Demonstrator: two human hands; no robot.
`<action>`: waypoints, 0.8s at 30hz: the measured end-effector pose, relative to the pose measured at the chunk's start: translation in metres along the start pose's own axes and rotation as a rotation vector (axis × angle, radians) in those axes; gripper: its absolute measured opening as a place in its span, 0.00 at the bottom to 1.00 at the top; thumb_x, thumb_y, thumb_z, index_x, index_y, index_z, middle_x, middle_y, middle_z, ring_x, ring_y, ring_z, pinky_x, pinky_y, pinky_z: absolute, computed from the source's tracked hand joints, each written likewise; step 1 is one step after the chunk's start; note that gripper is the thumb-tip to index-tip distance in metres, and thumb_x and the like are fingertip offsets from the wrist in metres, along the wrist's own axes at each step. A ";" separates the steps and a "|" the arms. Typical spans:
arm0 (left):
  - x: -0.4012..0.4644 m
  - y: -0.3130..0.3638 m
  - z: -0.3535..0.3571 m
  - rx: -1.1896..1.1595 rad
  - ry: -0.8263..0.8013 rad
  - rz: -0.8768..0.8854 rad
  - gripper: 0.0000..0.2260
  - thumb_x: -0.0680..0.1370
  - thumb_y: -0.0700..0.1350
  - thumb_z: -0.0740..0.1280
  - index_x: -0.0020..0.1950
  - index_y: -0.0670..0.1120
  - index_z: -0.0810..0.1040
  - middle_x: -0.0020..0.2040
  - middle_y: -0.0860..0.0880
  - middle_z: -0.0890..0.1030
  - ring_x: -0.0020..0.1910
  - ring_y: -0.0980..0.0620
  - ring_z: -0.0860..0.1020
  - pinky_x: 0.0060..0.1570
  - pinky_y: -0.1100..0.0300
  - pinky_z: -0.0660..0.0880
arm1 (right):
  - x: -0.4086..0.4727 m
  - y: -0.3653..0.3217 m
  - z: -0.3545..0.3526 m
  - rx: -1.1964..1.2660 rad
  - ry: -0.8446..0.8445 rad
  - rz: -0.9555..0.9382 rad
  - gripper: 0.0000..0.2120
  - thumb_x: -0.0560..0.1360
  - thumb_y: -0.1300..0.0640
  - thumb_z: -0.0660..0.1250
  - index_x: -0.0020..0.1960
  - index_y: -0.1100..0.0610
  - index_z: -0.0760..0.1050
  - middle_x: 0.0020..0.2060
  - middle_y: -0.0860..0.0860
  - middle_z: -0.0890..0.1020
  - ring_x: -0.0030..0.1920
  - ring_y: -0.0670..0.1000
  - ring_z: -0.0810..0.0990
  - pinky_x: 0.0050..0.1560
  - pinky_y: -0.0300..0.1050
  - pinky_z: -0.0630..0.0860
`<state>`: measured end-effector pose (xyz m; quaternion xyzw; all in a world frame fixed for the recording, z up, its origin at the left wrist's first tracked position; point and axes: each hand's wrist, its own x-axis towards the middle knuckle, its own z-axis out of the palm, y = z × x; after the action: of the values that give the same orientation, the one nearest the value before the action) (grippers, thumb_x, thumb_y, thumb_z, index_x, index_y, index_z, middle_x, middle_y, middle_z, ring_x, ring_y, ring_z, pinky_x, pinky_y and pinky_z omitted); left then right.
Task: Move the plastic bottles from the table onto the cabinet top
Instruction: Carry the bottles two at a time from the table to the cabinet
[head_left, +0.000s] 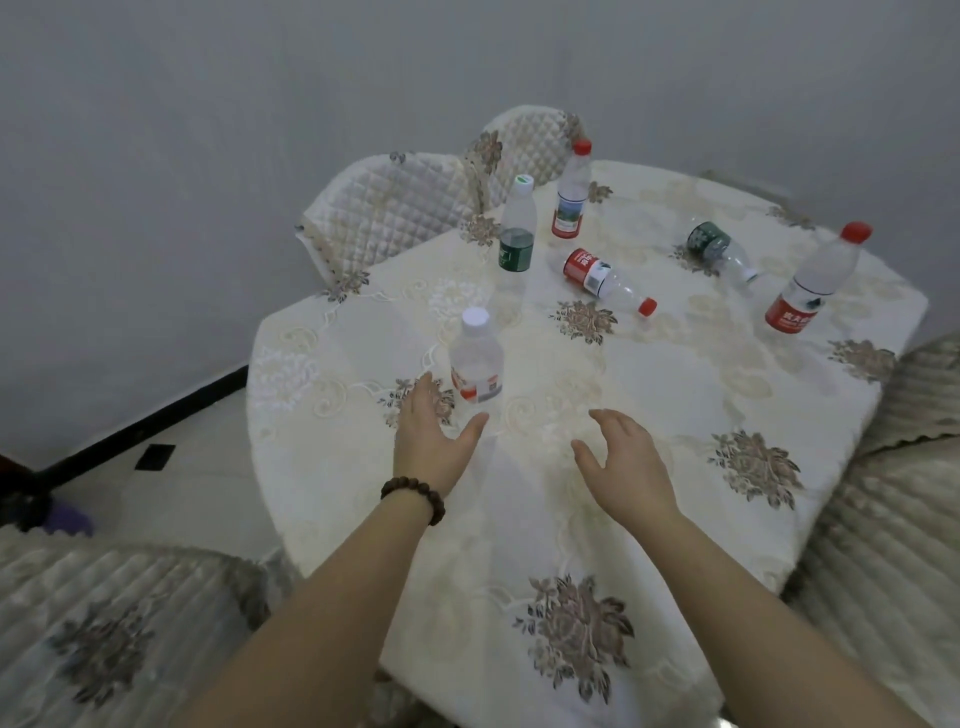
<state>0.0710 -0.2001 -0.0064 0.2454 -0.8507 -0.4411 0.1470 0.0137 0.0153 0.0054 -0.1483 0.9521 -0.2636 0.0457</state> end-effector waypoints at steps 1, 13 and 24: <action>0.005 0.002 0.004 -0.077 -0.012 -0.035 0.40 0.71 0.56 0.73 0.76 0.47 0.57 0.74 0.48 0.63 0.72 0.50 0.63 0.71 0.50 0.63 | 0.004 0.002 0.000 -0.001 -0.001 -0.003 0.24 0.78 0.49 0.61 0.72 0.57 0.65 0.70 0.53 0.69 0.72 0.53 0.62 0.72 0.48 0.59; 0.047 -0.004 0.040 -0.327 0.006 -0.134 0.28 0.63 0.52 0.79 0.57 0.67 0.70 0.56 0.56 0.79 0.57 0.54 0.77 0.59 0.46 0.75 | 0.038 0.033 -0.013 0.013 -0.034 -0.047 0.24 0.78 0.50 0.61 0.72 0.55 0.65 0.70 0.52 0.68 0.72 0.51 0.61 0.70 0.46 0.60; 0.056 0.087 0.100 -0.318 -0.094 0.026 0.27 0.65 0.52 0.79 0.59 0.57 0.71 0.54 0.58 0.78 0.55 0.59 0.77 0.54 0.56 0.77 | 0.054 0.096 -0.064 0.048 0.049 0.072 0.23 0.78 0.49 0.60 0.72 0.53 0.64 0.72 0.49 0.67 0.73 0.51 0.61 0.70 0.49 0.61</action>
<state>-0.0472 -0.1199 0.0102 0.1869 -0.7791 -0.5792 0.1500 -0.0734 0.1081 0.0100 -0.1066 0.9510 -0.2881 0.0352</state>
